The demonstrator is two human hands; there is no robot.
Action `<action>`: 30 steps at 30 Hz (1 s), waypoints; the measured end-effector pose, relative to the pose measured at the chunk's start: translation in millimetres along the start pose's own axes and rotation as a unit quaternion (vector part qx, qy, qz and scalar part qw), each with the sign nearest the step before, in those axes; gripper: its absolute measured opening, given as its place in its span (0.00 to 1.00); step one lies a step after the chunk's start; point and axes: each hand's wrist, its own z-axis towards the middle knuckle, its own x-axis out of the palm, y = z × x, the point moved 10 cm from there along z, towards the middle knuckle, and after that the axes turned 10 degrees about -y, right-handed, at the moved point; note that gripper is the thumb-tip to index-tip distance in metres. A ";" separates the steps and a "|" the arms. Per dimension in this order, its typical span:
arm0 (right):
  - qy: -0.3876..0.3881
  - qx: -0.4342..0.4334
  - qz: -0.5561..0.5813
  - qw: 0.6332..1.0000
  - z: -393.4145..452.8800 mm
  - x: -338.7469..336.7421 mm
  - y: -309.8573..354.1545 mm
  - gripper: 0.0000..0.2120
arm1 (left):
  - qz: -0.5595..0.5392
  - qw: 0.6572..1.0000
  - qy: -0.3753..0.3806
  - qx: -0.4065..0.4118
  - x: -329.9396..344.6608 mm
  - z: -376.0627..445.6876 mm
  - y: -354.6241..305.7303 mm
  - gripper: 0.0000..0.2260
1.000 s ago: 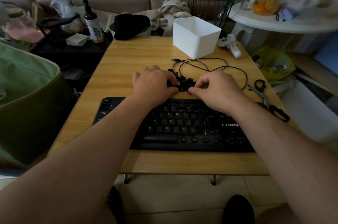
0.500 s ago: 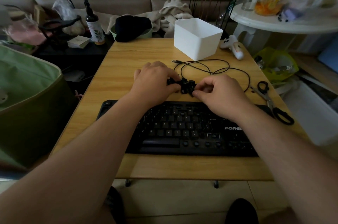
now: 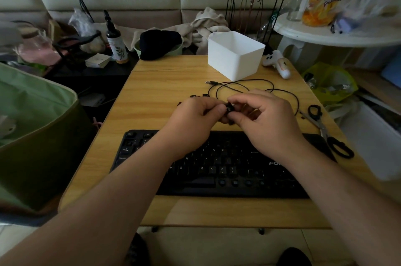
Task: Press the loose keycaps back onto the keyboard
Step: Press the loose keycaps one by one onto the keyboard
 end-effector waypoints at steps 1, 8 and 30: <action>-0.003 0.003 -0.002 1.000 -0.4 -1.0 -1.2 0.18 | -0.007 1.000 0.001 -0.009 0.3 -0.3 0.6 0.13; 0.000 -0.021 -0.005 1.000 -1.9 -6.2 5.0 0.18 | 0.005 1.000 0.023 -0.006 6.0 0.0 -1.5 0.15; -0.027 0.029 0.024 0.999 -3.1 -13.4 -0.1 0.14 | -0.072 0.997 0.015 -0.003 2.7 -1.5 -0.9 0.13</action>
